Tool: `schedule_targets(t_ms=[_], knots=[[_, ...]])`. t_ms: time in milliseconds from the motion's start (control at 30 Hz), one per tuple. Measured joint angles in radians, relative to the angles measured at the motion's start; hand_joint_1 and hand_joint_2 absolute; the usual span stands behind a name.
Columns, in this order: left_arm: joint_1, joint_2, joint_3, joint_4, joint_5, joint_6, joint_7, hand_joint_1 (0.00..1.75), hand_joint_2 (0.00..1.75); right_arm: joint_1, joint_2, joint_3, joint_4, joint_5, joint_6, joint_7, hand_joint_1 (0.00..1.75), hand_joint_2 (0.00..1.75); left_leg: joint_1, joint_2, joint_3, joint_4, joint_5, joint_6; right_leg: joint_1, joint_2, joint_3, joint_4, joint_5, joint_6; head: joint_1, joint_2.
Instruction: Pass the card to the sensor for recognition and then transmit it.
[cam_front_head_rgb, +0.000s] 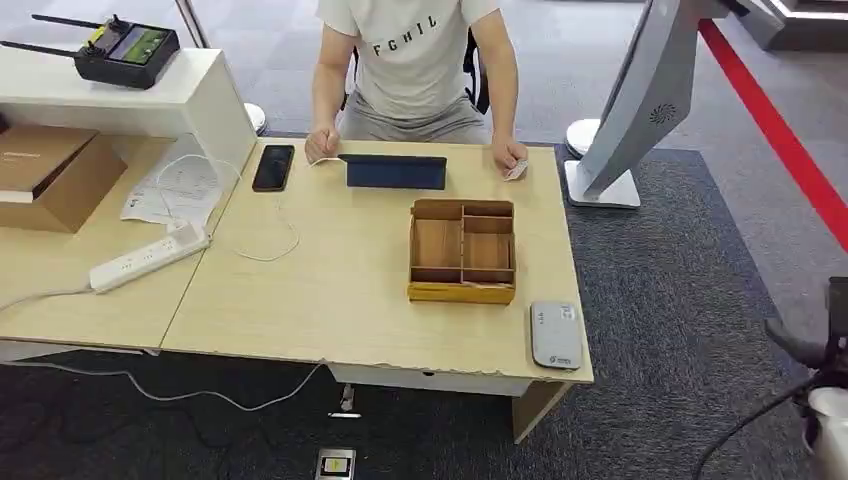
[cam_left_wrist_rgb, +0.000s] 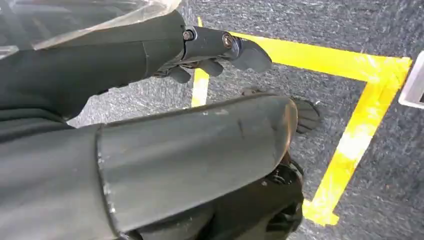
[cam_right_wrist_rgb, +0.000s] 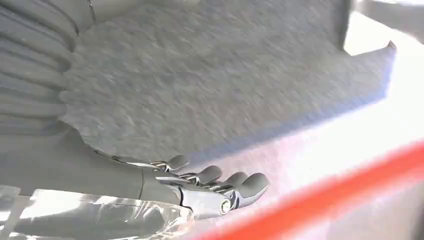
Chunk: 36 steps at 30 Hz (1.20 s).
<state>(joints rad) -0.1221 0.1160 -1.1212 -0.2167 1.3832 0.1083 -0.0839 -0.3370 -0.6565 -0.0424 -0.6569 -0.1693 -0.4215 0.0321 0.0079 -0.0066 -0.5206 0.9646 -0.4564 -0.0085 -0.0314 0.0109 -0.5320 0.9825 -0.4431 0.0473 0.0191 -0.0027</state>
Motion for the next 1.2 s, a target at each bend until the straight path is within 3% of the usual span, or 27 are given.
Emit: schedule_targets(t_ms=[233,400,500,567,633,733,800,833,967,1067,1133,1200], knots=[[0.001,0.012,-0.007,-0.002,0.005,0.001,0.009,0.00,0.00,-0.191,-0.076,0.040,0.118,-0.036,0.006,-0.075,0.00,1.75,0.000,0.000,-0.001,0.000,0.000,0.000,0.000,0.000,-0.002,0.000,0.000,0.000,0.000,0.000],[0.001,0.020,-0.009,-0.003,0.005,-0.005,0.004,0.00,0.00,-0.267,-0.100,0.043,0.172,-0.239,0.147,-0.129,0.00,1.75,0.000,0.001,-0.004,0.000,0.000,0.000,0.000,0.000,-0.003,0.001,0.000,0.000,0.000,0.000],[0.000,0.022,-0.014,-0.003,0.004,-0.011,-0.006,0.00,0.00,-0.314,-0.099,0.044,0.181,-0.258,0.208,-0.182,0.00,1.75,0.000,0.001,-0.005,0.000,0.000,0.000,0.000,0.000,-0.003,0.001,0.000,0.000,0.000,0.000],[-0.002,0.022,-0.021,-0.003,0.004,-0.013,-0.008,0.00,0.00,-0.331,-0.091,0.055,0.155,-0.240,0.198,-0.165,0.00,1.75,0.000,0.000,-0.005,0.000,0.000,0.000,0.001,0.000,-0.002,0.001,0.000,0.000,-0.001,0.000],[-0.002,0.021,-0.025,-0.004,0.005,-0.013,-0.004,0.00,0.00,-0.300,-0.084,0.091,0.042,-0.204,0.102,-0.057,0.00,1.75,0.001,-0.002,-0.005,0.000,0.000,0.000,0.001,-0.001,-0.001,0.001,0.000,0.000,0.000,0.000],[-0.002,0.022,-0.028,-0.004,0.005,-0.012,0.001,0.00,0.00,-0.230,-0.084,0.180,-0.203,0.005,-0.084,0.204,0.00,1.75,0.001,-0.004,-0.007,0.000,0.001,0.000,0.001,-0.003,-0.002,0.003,0.000,0.000,0.000,0.000],[-0.003,0.022,-0.031,-0.004,0.003,-0.012,0.001,0.00,0.00,-0.207,-0.079,0.252,-0.357,0.214,-0.118,0.358,0.00,1.75,0.001,-0.004,-0.005,0.000,0.001,0.000,0.001,-0.002,-0.002,0.003,0.000,0.000,-0.001,0.000],[-0.006,0.022,-0.032,-0.005,0.002,-0.012,0.001,0.00,0.00,-0.198,-0.077,0.290,-0.430,0.294,-0.116,0.394,0.00,1.75,0.002,-0.004,-0.005,0.000,0.001,0.000,0.002,-0.002,-0.002,0.003,0.000,0.000,0.000,0.000],[-0.006,0.021,-0.034,-0.010,-0.011,-0.002,-0.011,0.00,0.00,-0.192,-0.068,0.406,-0.588,0.592,-0.087,0.415,0.00,1.75,0.003,-0.008,-0.006,-0.001,0.002,-0.002,0.003,-0.006,-0.002,0.003,-0.001,-0.001,0.000,0.000],[-0.005,0.019,-0.037,-0.010,-0.011,0.009,-0.019,0.00,0.00,-0.205,-0.066,0.485,-0.659,0.964,-0.042,0.426,0.00,1.75,0.003,-0.008,-0.005,0.000,0.002,-0.002,0.003,-0.006,-0.002,0.002,-0.001,-0.001,0.000,0.000],[-0.005,0.018,-0.040,-0.010,-0.011,0.017,-0.019,0.00,0.00,-0.207,-0.062,0.524,-0.693,1.083,-0.011,0.425,0.00,1.75,0.003,-0.008,-0.005,0.000,0.002,-0.002,0.003,-0.007,-0.001,0.002,-0.001,-0.001,0.000,0.000],[-0.004,0.016,-0.041,-0.010,-0.011,0.018,-0.019,0.00,0.00,-0.208,-0.058,0.547,-0.713,1.119,0.003,0.426,0.00,1.75,0.003,-0.009,-0.006,0.000,0.002,-0.002,0.002,-0.007,-0.002,0.002,-0.001,-0.001,0.000,0.000]])
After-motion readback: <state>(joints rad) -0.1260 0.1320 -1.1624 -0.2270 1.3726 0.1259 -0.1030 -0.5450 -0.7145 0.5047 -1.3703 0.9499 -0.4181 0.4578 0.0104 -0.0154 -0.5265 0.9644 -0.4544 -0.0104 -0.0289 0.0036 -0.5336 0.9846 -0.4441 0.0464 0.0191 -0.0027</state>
